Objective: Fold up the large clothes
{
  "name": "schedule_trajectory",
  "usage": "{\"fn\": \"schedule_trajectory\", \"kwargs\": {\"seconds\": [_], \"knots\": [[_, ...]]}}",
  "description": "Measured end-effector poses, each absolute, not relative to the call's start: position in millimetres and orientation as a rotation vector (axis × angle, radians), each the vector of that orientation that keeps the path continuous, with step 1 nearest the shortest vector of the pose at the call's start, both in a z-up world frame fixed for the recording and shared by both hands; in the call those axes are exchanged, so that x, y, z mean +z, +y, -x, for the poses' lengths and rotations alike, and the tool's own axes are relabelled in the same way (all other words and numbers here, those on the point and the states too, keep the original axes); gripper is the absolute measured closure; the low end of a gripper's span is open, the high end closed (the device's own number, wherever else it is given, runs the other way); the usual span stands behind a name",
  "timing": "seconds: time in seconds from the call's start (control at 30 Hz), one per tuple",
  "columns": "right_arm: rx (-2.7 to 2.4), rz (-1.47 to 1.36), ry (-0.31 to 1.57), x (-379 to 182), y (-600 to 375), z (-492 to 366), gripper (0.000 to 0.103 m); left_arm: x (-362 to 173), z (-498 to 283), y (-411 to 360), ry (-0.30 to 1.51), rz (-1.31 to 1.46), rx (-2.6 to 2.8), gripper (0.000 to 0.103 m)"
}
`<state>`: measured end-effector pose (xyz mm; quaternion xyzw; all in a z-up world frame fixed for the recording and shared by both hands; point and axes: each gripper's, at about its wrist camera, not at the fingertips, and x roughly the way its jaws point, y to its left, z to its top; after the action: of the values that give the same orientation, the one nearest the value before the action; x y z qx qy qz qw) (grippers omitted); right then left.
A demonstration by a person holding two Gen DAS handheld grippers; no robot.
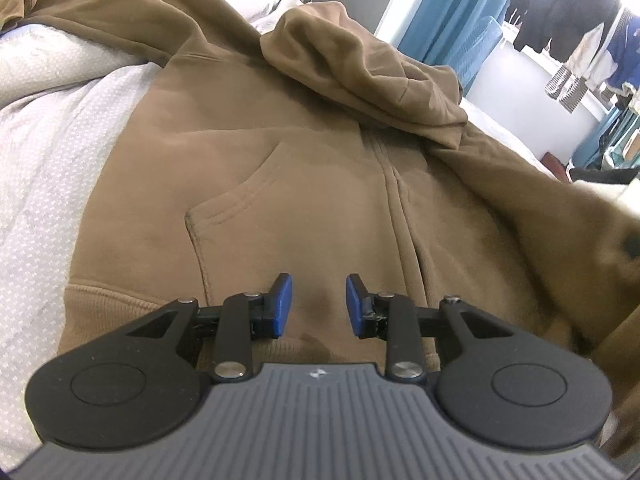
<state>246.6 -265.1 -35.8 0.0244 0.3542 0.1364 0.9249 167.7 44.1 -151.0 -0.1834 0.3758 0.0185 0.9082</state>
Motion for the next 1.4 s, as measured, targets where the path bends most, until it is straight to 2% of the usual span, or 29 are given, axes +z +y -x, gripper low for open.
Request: {"fn": "schedule_trajectory", "kwargs": {"seconds": [0.2,0.43,0.53,0.67,0.87,1.1,1.13,1.17,1.2,1.23,1.27,1.3,1.4], "knots": [[0.054,-0.092,0.559,22,-364,-288,0.092,-153,-167,41,0.783,0.394,0.018,0.068],[-0.198,-0.173,0.449,56,-472,-359,0.093,-151,-167,41,0.763,0.414,0.002,0.068],[-0.34,-0.113,0.43,51,-505,-389,0.093,-151,-170,40,0.751,0.406,0.009,0.068],[-0.455,-0.09,0.499,6,-544,-430,0.093,-152,-175,42,0.75,0.421,0.027,0.068],[-0.481,0.066,0.45,-46,-544,-449,0.092,-156,-186,52,0.761,0.437,0.069,0.068],[-0.425,0.056,0.403,-36,-536,-424,0.087,-158,-191,55,0.768,0.455,0.074,0.068],[-0.401,0.013,0.41,-31,-537,-419,0.078,-158,-190,57,0.768,0.474,0.072,0.068],[-0.378,-0.028,0.418,-28,-538,-416,0.061,-157,-190,59,0.764,0.488,0.072,0.068],[-0.357,-0.063,0.424,-25,-537,-410,0.05,-156,-189,61,0.758,0.493,0.079,0.067],[-0.337,-0.093,0.424,-22,-533,-403,0.033,-154,-187,63,0.751,0.493,0.088,0.066],[-0.313,-0.121,0.417,-19,-529,-395,0.029,-152,-185,63,0.745,0.492,0.097,0.061],[-0.285,-0.142,0.414,-16,-522,-386,0.03,-150,-182,64,0.737,0.49,0.105,0.057],[-0.246,-0.188,0.458,-14,-492,-364,0.031,-141,-176,68,0.715,0.47,0.123,0.055]]}}
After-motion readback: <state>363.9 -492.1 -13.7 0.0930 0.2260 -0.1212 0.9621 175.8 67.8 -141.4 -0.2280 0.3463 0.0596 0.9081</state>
